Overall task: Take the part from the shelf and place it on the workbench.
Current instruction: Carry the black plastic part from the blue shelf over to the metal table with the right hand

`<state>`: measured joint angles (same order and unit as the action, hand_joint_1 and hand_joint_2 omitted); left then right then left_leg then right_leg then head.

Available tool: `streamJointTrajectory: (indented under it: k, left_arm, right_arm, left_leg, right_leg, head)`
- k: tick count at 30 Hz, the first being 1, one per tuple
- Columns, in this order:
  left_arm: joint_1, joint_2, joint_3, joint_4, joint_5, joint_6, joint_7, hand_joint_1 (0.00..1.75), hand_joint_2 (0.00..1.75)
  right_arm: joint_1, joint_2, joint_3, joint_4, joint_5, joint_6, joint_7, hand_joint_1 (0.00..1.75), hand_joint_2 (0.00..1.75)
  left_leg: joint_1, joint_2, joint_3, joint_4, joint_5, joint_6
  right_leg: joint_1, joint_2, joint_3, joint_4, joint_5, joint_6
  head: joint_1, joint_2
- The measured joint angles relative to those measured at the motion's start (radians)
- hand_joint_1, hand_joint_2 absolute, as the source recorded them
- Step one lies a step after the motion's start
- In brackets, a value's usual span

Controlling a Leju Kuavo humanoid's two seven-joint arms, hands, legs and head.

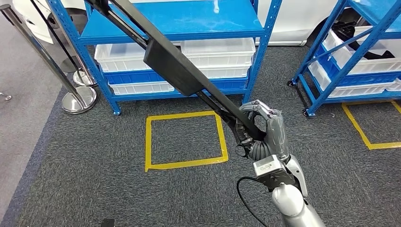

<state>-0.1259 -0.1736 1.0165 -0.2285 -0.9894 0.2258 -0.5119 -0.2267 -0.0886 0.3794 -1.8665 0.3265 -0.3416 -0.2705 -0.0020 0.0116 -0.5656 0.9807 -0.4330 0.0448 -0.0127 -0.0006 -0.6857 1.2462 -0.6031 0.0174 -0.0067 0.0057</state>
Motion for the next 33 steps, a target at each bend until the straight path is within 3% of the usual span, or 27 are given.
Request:
streamJointTrajectory:
  k: [1, 2, 4, 6, 7, 10, 12, 15, 16, 17, 18, 21, 23, 26, 28, 30, 31, 32, 33]
  left_arm:
    - [0.000, 0.000, 0.000, 0.000, 0.000, 0.000, 0.000, 0.00, 1.75]
    - [0.001, 0.000, 0.000, 0.000, 0.000, 0.000, 0.000, 0.00, 1.75]
    - [0.002, -0.001, 0.000, 0.000, 0.000, 0.000, 0.000, 0.00, 1.75]
    - [0.002, -0.002, 0.000, 0.000, 0.000, 0.000, 0.000, 0.00, 1.75]
    - [0.002, -0.002, 0.000, 0.000, 0.000, 0.000, 0.000, 0.00, 1.75]
    - [0.003, -0.001, 0.000, 0.000, 0.000, 0.000, 0.000, 0.00, 1.75]
    - [0.004, -0.001, 0.000, 0.000, 0.000, 0.000, 0.000, 0.00, 1.75]
    - [0.004, -0.001, 0.000, 0.000, 0.000, 0.000, 0.000, 0.00, 1.75]
    - [0.004, -0.002, 0.000, 0.000, 0.000, -0.001, 0.001, 0.00, 1.75]
    - [0.005, -0.002, 0.000, 0.000, 0.000, -0.001, 0.001, 0.00, 1.75]
    - [0.005, -0.002, 0.000, 0.000, 0.000, -0.001, 0.001, 0.00, 1.75]
    - [0.003, -0.002, 0.000, 0.000, 0.001, -0.001, 0.003, 0.00, 1.75]
    - [0.003, -0.002, 0.000, 0.000, 0.001, -0.001, 0.003, 0.00, 1.75]
    - [0.004, -0.002, 0.000, 0.000, 0.001, -0.001, 0.003, 0.00, 1.75]
    - [0.004, -0.003, 0.000, 0.000, 0.001, -0.001, 0.003, 0.00, 1.75]
    - [0.003, -0.003, 0.000, 0.000, 0.001, -0.001, 0.003, 0.00, 1.75]
    - [0.003, -0.003, 0.000, 0.000, 0.001, -0.001, 0.003, 0.00, 1.75]
    - [0.004, -0.003, 0.000, 0.000, 0.001, -0.001, 0.004, 0.00, 1.75]
    - [0.005, -0.003, 0.000, 0.000, 0.001, -0.001, 0.004, 0.00, 1.75]
  right_arm:
    - [0.001, 0.000, -0.001, 0.001, 0.000, 0.000, 0.000, 1.75, 1.75]
    - [0.001, 0.000, -0.002, 0.001, 0.000, 0.000, 0.000, 1.75, 1.75]
    - [0.001, 0.000, -0.002, 0.002, 0.000, 0.000, 0.000, 1.75, 1.75]
    - [0.000, 0.000, -0.003, 0.002, 0.000, 0.000, 0.000, 1.75, 1.75]
    - [0.000, 0.000, -0.004, 0.002, 0.000, 0.000, 0.000, 1.75, 1.75]
    - [0.000, -0.001, -0.008, 0.002, 0.000, 0.000, 0.000, 1.75, 1.75]
    - [0.000, 0.000, -0.009, 0.002, 0.000, 0.000, 0.000, 1.75, 1.75]
    - [0.000, 0.000, -0.009, 0.002, 0.000, 0.001, 0.000, 1.75, 1.75]
    - [0.001, 0.000, -0.009, 0.002, 0.000, 0.001, 0.000, 1.75, 1.75]
    - [0.001, 0.000, -0.009, 0.002, 0.000, 0.001, 0.000, 1.75, 1.75]
    - [0.001, 0.000, -0.009, 0.002, 0.000, 0.001, 0.000, 1.75, 1.75]
    - [0.001, 0.000, -0.009, 0.001, 0.000, 0.000, 0.000, 1.75, 1.75]
    - [0.001, 0.000, -0.009, 0.001, 0.001, 0.000, 0.000, 1.75, 1.75]
    - [0.003, -0.001, -0.010, 0.000, 0.001, 0.000, 0.000, 1.75, 1.75]
    - [0.005, -0.001, -0.012, -0.001, 0.002, 0.000, -0.001, 1.75, 1.75]
    - [0.007, -0.001, -0.014, -0.001, 0.002, 0.000, -0.002, 1.75, 1.75]
    - [0.010, -0.001, -0.014, -0.001, 0.002, 0.000, -0.002, 1.75, 1.75]
    - [0.012, -0.001, -0.015, -0.001, 0.002, 0.000, -0.002, 1.75, 1.75]
    - [0.014, -0.001, -0.015, -0.001, 0.002, 0.000, -0.002, 1.75, 1.75]
  left_leg:
    - [0.000, 0.000, -0.011, 0.004, 0.005, -0.001]
    - [0.000, 0.000, -0.022, 0.009, 0.010, -0.002]
    - [0.002, 0.000, -0.044, 0.023, 0.016, -0.007]
    - [0.000, 0.000, -0.062, 0.039, 0.021, -0.015]
    - [-0.001, -0.001, -0.068, 0.045, 0.024, -0.020]
    - [-0.001, -0.001, -0.078, 0.051, 0.034, -0.038]
    - [0.003, -0.004, -0.095, 0.085, 0.000, -0.049]
    - [0.008, -0.005, -0.151, 0.256, -0.118, -0.062]
    - [0.010, -0.005, -0.162, 0.304, -0.138, -0.064]
    - [0.011, -0.005, -0.156, 0.319, -0.138, -0.065]
    - [0.012, -0.005, -0.130, 0.294, -0.122, -0.063]
    - [0.009, -0.006, 0.002, 0.099, -0.065, -0.050]
    - [0.002, -0.007, 0.037, 0.034, -0.060, -0.042]
    - [0.000, -0.005, 0.035, 0.013, -0.038, -0.026]
    - [0.003, -0.001, 0.027, -0.001, -0.019, -0.012]
    - [0.001, 0.000, 0.008, 0.000, -0.007, -0.005]
    - [0.000, 0.000, -0.003, 0.003, -0.001, -0.004]
    - [0.000, 0.000, -0.014, 0.008, 0.003, -0.005]
    - [0.000, 0.000, -0.024, 0.014, 0.006, -0.006]
  right_leg:
    - [-0.001, 0.000, -0.004, 0.034, -0.009, 0.002]
    - [-0.002, 0.000, 0.006, 0.036, 0.001, 0.004]
    - [-0.003, -0.002, 0.076, -0.054, 0.050, 0.006]
    - [0.000, -0.002, 0.148, -0.167, 0.070, 0.002]
    - [0.002, -0.002, 0.163, -0.197, 0.069, -0.002]
    - [0.004, -0.002, 0.155, -0.209, 0.076, -0.020]
    - [0.001, -0.003, 0.146, -0.213, 0.090, -0.036]
    - [0.003, -0.005, 0.123, -0.213, 0.110, -0.049]
    - [0.005, -0.005, 0.114, -0.213, 0.117, -0.049]
    - [0.006, -0.005, 0.105, -0.211, 0.122, -0.049]
    - [0.007, -0.004, 0.097, -0.210, 0.127, -0.048]
    - [0.009, -0.001, 0.081, -0.206, 0.140, -0.040]
    - [0.008, -0.002, 0.077, -0.207, 0.150, -0.029]
    - [0.005, -0.001, 0.070, -0.205, 0.154, -0.010]
    - [0.004, 0.000, 0.046, -0.148, 0.102, -0.003]
    - [0.002, 0.001, 0.004, -0.030, 0.023, 0.001]
    - [0.001, 0.001, -0.011, 0.020, -0.002, 0.003]
    - [0.000, 0.000, -0.010, 0.038, -0.007, 0.005]
    - [-0.002, 0.000, 0.009, 0.020, 0.007, 0.007]
  head:
    - [0.000, 0.000]
    - [0.000, 0.000]
    - [0.000, 0.000]
    - [0.000, 0.000]
    - [0.000, 0.000]
    - [0.000, 0.000]
    - [0.000, 0.000]
    - [0.000, 0.000]
    - [0.000, 0.000]
    - [0.000, 0.000]
    - [0.000, 0.000]
    - [0.000, 0.000]
    - [0.000, 0.000]
    - [0.000, 0.000]
    - [0.001, 0.000]
    - [0.001, 0.000]
    - [0.001, 0.000]
    - [0.001, 0.000]
    - [0.001, 0.000]
